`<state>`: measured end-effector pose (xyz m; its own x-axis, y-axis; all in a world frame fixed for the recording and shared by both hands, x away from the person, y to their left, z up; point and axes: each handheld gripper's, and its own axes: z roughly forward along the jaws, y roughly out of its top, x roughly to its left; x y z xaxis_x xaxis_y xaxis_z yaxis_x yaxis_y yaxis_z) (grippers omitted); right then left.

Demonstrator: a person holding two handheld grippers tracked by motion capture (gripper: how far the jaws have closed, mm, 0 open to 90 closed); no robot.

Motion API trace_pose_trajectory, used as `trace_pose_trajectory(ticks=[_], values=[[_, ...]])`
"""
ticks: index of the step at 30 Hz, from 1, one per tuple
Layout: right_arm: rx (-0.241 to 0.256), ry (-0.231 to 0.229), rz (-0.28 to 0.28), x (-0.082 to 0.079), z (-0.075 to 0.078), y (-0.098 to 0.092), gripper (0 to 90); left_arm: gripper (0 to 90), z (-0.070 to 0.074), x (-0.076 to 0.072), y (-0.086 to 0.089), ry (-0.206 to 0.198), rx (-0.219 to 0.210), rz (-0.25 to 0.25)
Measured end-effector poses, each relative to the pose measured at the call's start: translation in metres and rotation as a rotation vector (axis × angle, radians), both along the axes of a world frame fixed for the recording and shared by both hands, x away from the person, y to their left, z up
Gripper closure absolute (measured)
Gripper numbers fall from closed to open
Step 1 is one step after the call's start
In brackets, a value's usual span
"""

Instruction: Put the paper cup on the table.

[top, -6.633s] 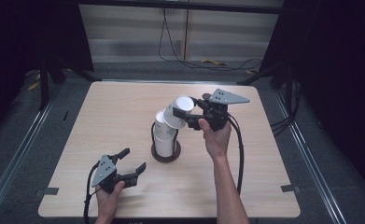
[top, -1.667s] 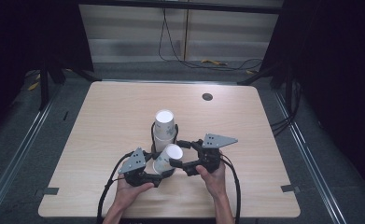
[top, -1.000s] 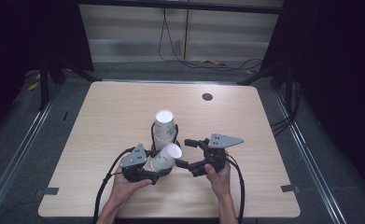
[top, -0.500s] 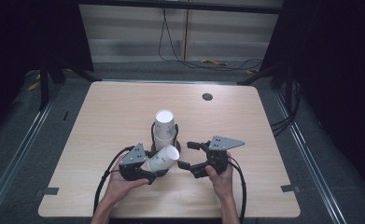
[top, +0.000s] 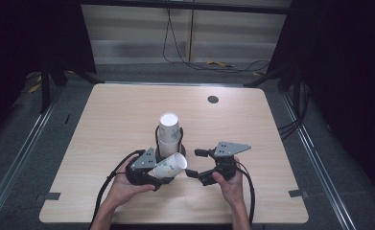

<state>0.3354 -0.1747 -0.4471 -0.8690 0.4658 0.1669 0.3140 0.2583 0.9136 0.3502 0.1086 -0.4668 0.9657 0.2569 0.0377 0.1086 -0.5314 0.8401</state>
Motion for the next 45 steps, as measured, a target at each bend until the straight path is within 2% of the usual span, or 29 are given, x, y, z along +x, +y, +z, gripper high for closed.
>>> trace_pose_trajectory(ticks=[7, 10, 18, 19, 20, 22, 25, 28, 29, 30, 32, 34, 37, 38, 41, 45], values=[[-0.03, 0.017, 0.02, 0.0, -0.001, 0.0, 19.6, 29.7, 0.003, 0.0, 0.0, 0.005, 0.028, -0.014], [-0.038, 0.042, 0.058, 0.001, -0.002, 0.0, 19.7, 29.7, 0.003, -0.001, 0.0, 0.004, 0.048, -0.02], [-0.125, 0.036, 0.081, 0.002, 0.0, 0.006, 24.1, 29.5, 0.005, -0.001, -0.001, 0.002, 0.12, -0.035], [-0.128, 0.039, 0.083, 0.002, 0.0, 0.007, 24.1, 29.5, 0.005, -0.001, -0.001, 0.002, 0.12, -0.035], [-0.131, 0.044, 0.094, 0.002, 0.0, 0.008, 24.3, 29.5, 0.007, 0.0, -0.001, -0.001, 0.144, -0.035], [-0.14, 0.049, 0.109, 0.001, 0.0, 0.009, 24.1, 29.6, 0.009, 0.0, -0.002, -0.004, 0.148, -0.04], [-0.189, 0.054, 0.108, 0.0, 0.001, 0.011, 23.5, 29.7, 0.013, 0.0, -0.004, -0.013, 0.154, -0.049], [-0.211, 0.044, 0.132, 0.001, 0.006, 0.014, 25.2, 29.7, 0.017, 0.0, -0.006, -0.024, 0.208, -0.059], [-0.231, 0.044, 0.135, 0.001, 0.007, 0.016, 26.1, 29.8, 0.017, 0.0, -0.006, -0.024, 0.208, -0.059], [-0.231, 0.044, 0.135, 0.001, 0.007, 0.016, 26.1, 29.8, 0.018, 0.0, -0.007, -0.032, 0.22, -0.065], [-0.285, 0.047, 0.139, 0.003, 0.008, 0.022, 26.4, 29.8, 0.02, 0.001, -0.007, -0.032, 0.222, -0.075], [-0.291, 0.046, 0.146, 0.004, 0.008, 0.023, 26.0, 29.8, 0.022, 0.001, -0.008, -0.03, 0.254, -0.07], [-0.297, 0.052, 0.151, 0.004, 0.008, 0.024, 26.2, 29.8, 0.023, 0.002, -0.01, -0.034, 0.26, -0.074], [-0.318, 0.055, 0.151, 0.004, 0.008, 0.025, 26.7, 30.1, 0.024, 0.003, -0.011, -0.044, 0.27, -0.074], [-0.368, 0.063, 0.157, 0.004, 0.008, 0.027, 28.0, 30.1, 0.023, 0.004, -0.012, -0.038, 0.289, -0.071], [-0.403, 0.086, 0.184, 0.006, 0.006, 0.031, 26.3, 30.1, 0.021, 0.002, -0.016, -0.037, 0.316, -0.092]])
